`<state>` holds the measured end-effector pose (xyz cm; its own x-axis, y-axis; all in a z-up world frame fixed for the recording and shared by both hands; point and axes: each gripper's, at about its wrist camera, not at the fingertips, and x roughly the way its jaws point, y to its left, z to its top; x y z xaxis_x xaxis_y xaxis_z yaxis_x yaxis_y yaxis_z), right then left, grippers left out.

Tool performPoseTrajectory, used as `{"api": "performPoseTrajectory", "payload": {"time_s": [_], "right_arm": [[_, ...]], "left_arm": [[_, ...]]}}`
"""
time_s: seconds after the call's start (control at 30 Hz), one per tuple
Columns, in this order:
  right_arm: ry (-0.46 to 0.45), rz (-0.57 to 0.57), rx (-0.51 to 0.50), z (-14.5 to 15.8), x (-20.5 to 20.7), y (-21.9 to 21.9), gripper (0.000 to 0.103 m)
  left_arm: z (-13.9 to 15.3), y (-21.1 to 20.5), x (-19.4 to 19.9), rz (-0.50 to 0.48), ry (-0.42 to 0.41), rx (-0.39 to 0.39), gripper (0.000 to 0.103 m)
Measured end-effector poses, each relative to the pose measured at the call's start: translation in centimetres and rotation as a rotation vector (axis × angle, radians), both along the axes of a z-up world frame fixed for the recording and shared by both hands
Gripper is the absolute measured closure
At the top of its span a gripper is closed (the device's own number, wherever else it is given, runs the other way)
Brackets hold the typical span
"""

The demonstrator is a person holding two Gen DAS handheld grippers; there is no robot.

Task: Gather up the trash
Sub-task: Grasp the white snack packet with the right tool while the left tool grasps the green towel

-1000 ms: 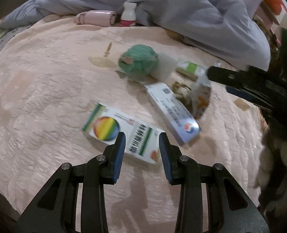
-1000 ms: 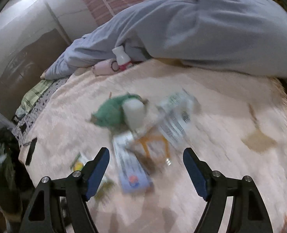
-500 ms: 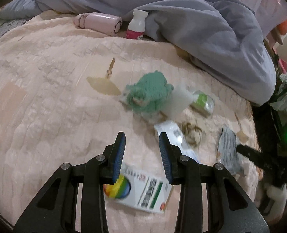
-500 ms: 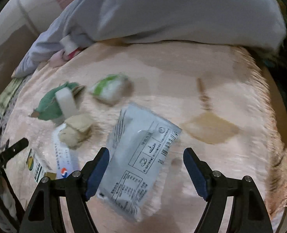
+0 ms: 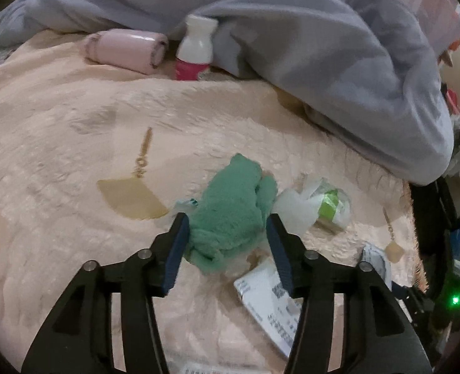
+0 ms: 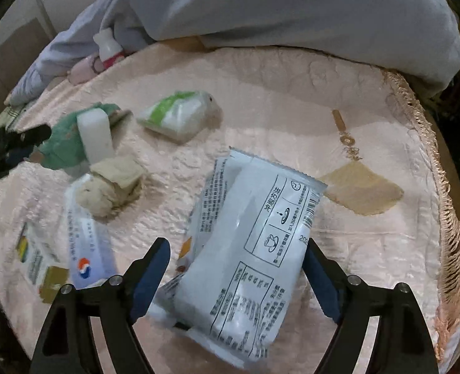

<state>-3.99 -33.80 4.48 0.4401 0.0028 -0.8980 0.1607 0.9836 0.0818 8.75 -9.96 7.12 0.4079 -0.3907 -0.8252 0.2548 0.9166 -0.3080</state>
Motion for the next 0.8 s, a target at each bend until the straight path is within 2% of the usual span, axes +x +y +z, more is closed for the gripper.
{"api": "performPoseTrajectory", "payload": {"time_s": [0.23,0.27,0.3,0.4,0.6,0.8], "right_arm": [[-0.048,0.034,-0.005,-0.3,-0.3,0.0,0.021],[-0.059,0.039,0.003,-0.3,-0.4,-0.3,0.023],[-0.07,0.037,0.006,-0.3,-0.6,-0.5,0.038],[-0.095,0.046,0.045,0.4,-1.5,-1.3,0.047],[-0.132,0.072,0.065,1.9,-3.7,-1.8,0.049],[-0.16,0.061,0.112,3.2,-6.2,-2.3,0.049]], "left_arm": [[-1.4,-1.0,1.3,-0.007,0.025,0.01,0.052],[-1.3,-1.0,1.1,-0.006,0.023,0.007,0.055],[-1.3,-1.0,0.9,-0.008,0.021,0.004,0.058],[-0.7,-0.5,0.1,-0.005,0.002,0.013,0.064],[2.7,1.1,-3.1,-0.005,-0.071,-0.029,0.065],[6.2,2.3,-6.3,-0.052,-0.076,-0.147,0.065]]}}
